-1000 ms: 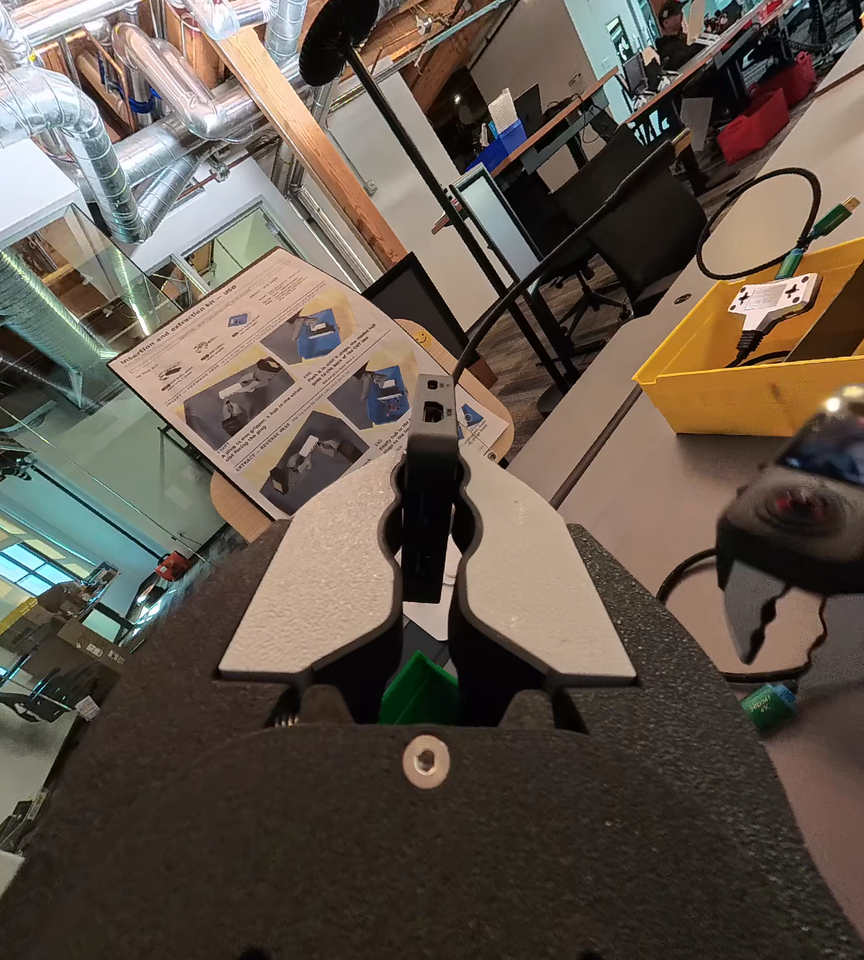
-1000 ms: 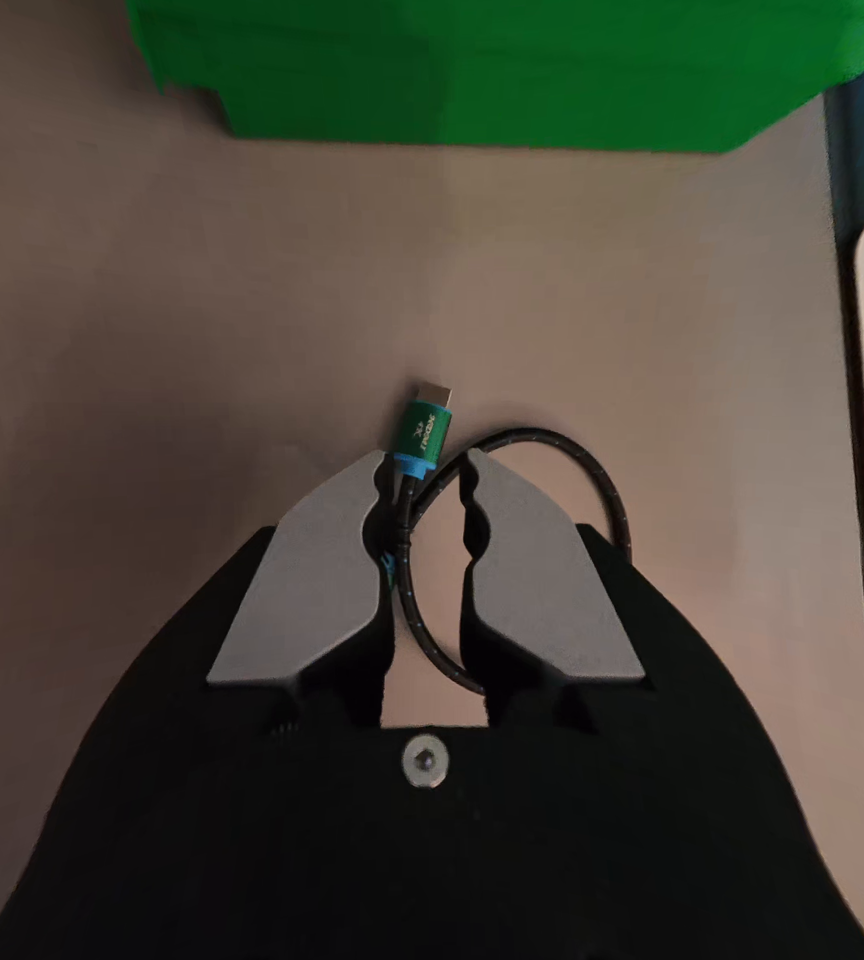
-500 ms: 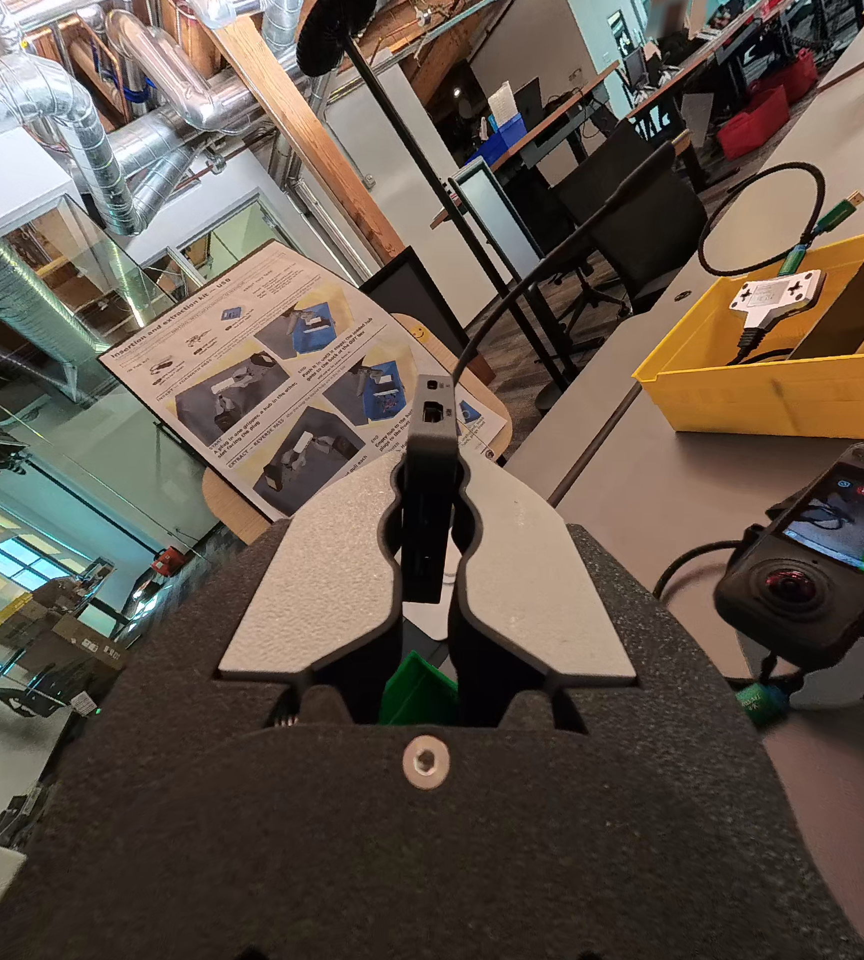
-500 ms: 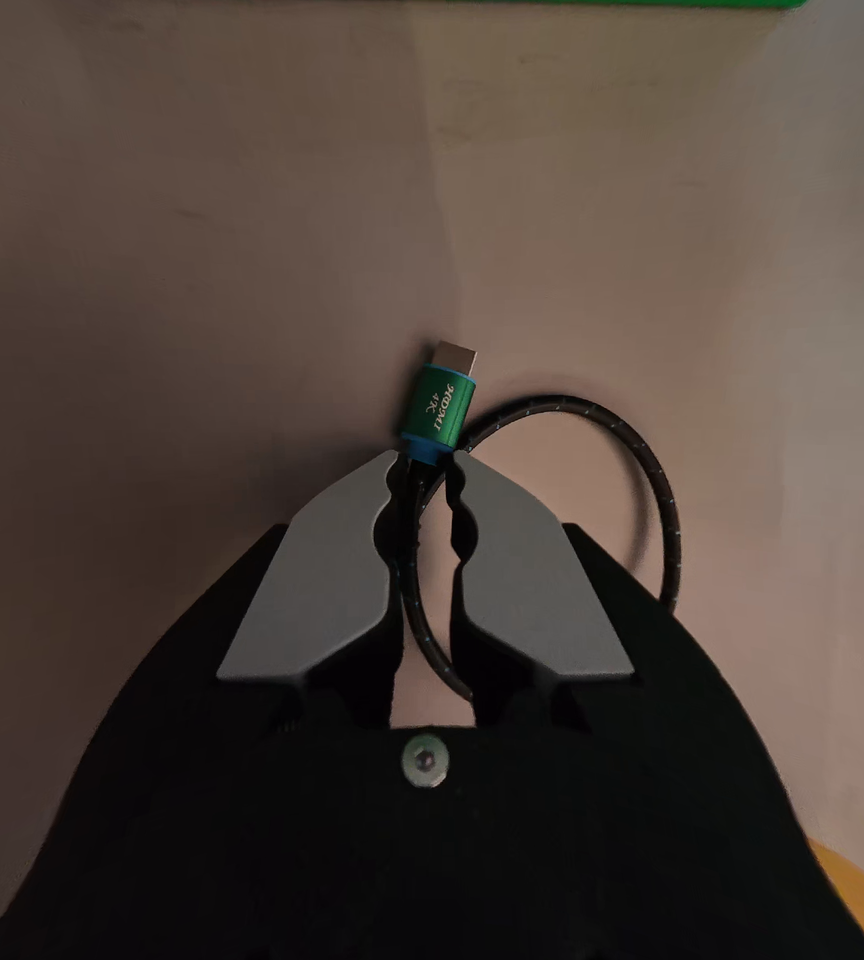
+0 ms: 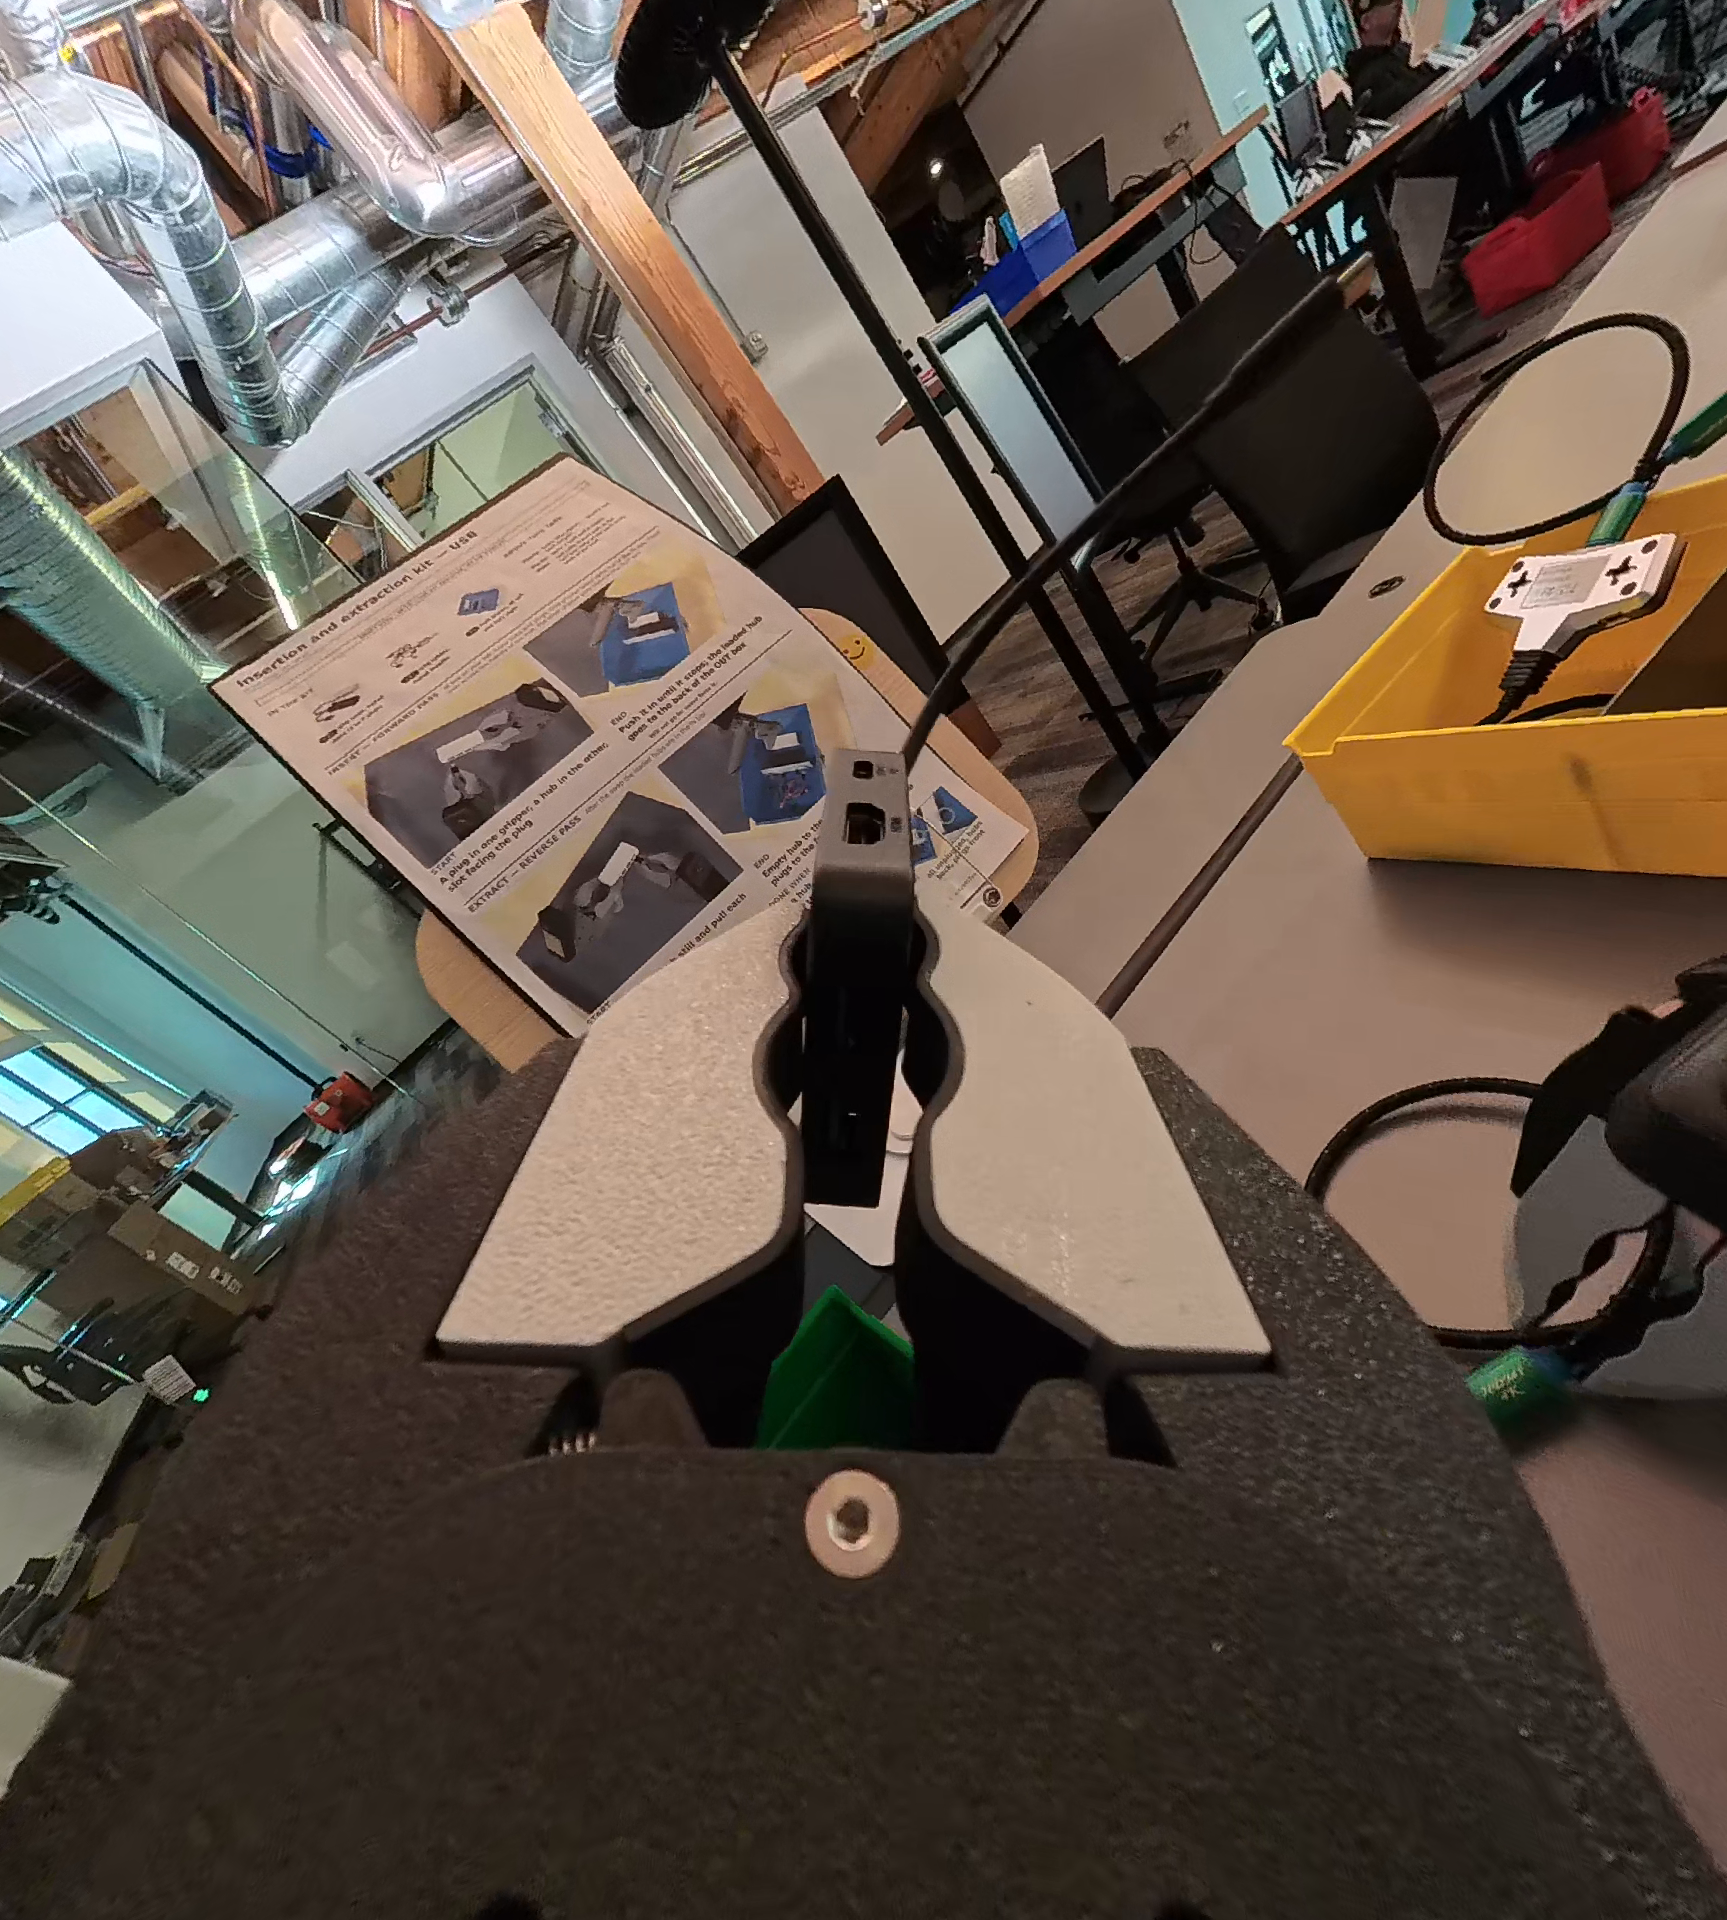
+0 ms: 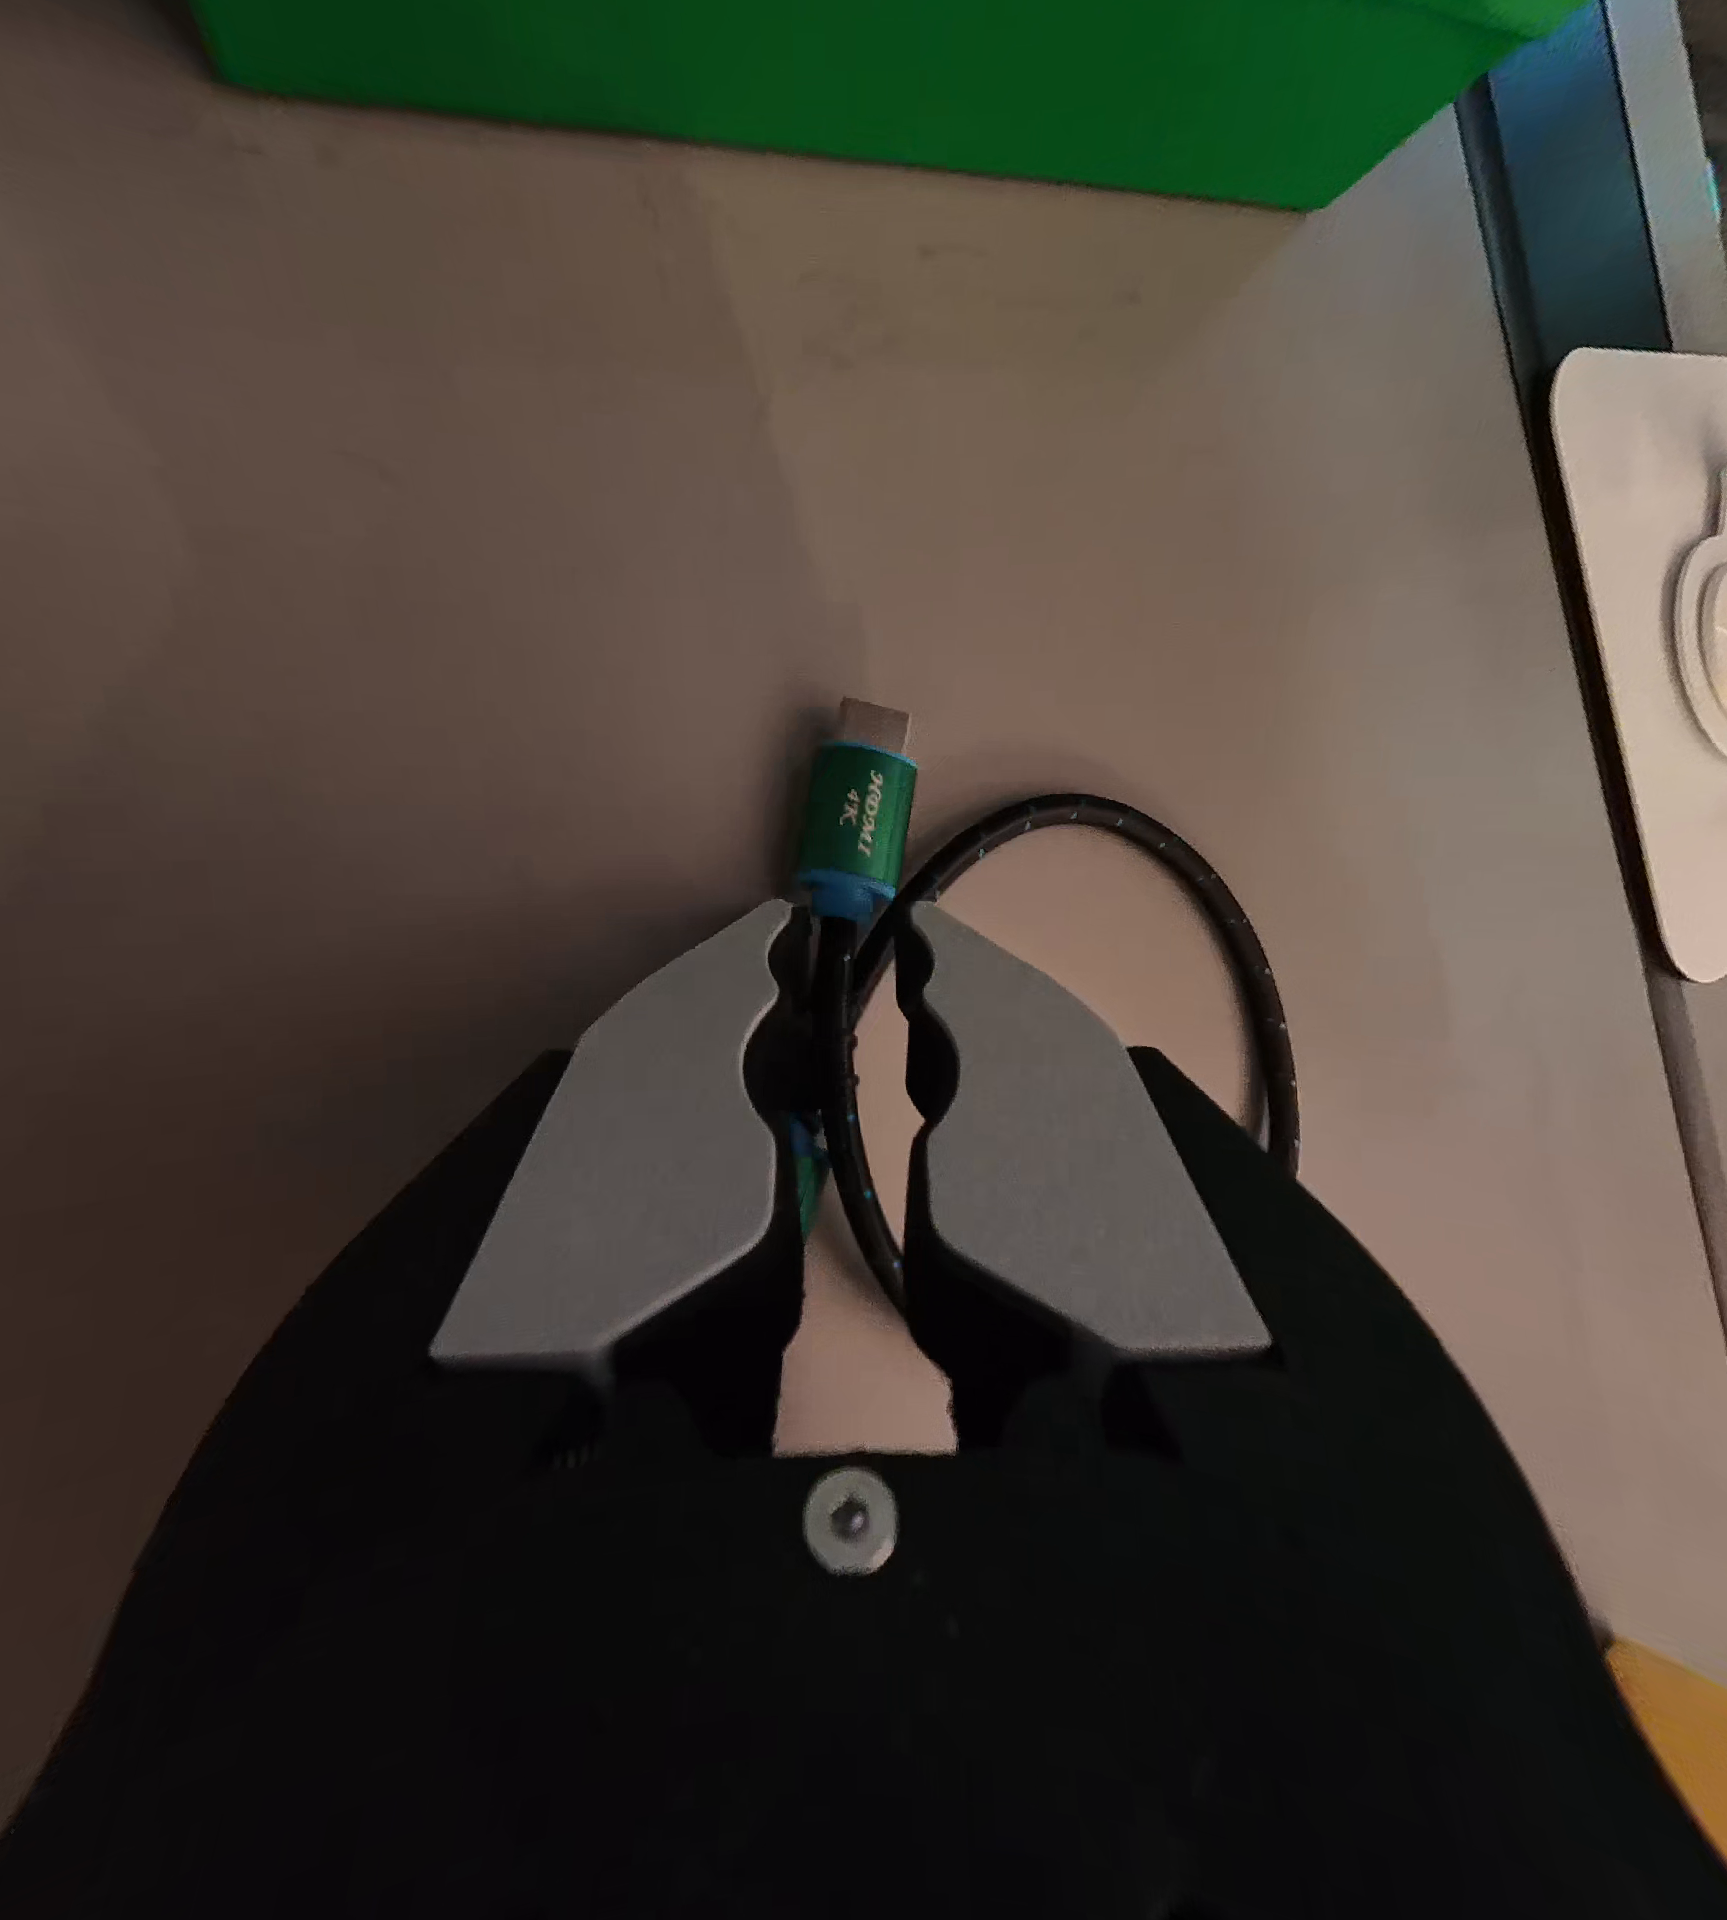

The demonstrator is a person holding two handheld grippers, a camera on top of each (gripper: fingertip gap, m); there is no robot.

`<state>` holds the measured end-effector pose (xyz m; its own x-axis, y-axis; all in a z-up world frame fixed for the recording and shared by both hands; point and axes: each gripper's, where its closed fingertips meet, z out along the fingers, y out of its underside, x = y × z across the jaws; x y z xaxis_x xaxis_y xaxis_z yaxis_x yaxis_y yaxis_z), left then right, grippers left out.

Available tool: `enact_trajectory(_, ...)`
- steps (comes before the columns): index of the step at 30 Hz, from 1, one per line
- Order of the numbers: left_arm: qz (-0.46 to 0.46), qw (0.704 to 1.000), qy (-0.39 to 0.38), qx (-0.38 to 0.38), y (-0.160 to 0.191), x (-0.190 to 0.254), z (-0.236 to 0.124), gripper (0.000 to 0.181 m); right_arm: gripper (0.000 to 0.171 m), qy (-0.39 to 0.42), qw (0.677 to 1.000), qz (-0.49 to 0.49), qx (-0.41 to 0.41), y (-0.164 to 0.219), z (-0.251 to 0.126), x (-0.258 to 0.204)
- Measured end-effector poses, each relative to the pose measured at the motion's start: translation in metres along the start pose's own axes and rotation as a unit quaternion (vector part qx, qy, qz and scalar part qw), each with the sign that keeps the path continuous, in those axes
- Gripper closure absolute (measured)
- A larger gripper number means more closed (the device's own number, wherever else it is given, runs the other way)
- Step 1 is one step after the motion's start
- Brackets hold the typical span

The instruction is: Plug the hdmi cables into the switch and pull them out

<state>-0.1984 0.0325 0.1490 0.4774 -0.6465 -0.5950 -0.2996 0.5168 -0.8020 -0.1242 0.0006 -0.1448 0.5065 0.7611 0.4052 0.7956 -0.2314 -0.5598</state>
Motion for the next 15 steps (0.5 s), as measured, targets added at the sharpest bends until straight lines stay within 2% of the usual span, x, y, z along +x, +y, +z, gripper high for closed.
enact_trajectory(3, 0.000, 1.000, 0.001, 0.000, 0.000, 0.001, 0.001, 0.167, 0.152, 0.010, 1.000, 0.012, 0.023, 0.003, -0.008, 0.006)
enact_trajectory(7, -0.001, 1.000, 0.005, 0.002, -0.001, 0.005, 0.006, 0.167, 0.144, -0.029, 0.993, 0.085, 0.078, -0.001, -0.013, -0.001)
enact_trajectory(10, 0.006, 1.000, 0.007, -0.004, -0.001, 0.008, 0.009, 0.167, 0.137, -0.016, 0.988, 0.111, 0.110, -0.005, -0.017, 0.003)
enact_trajectory(15, 0.004, 1.000, 0.013, -0.002, -0.002, 0.011, 0.011, 0.167, 0.138, -0.006, 0.985, 0.124, 0.120, 0.005, -0.016, -0.002)
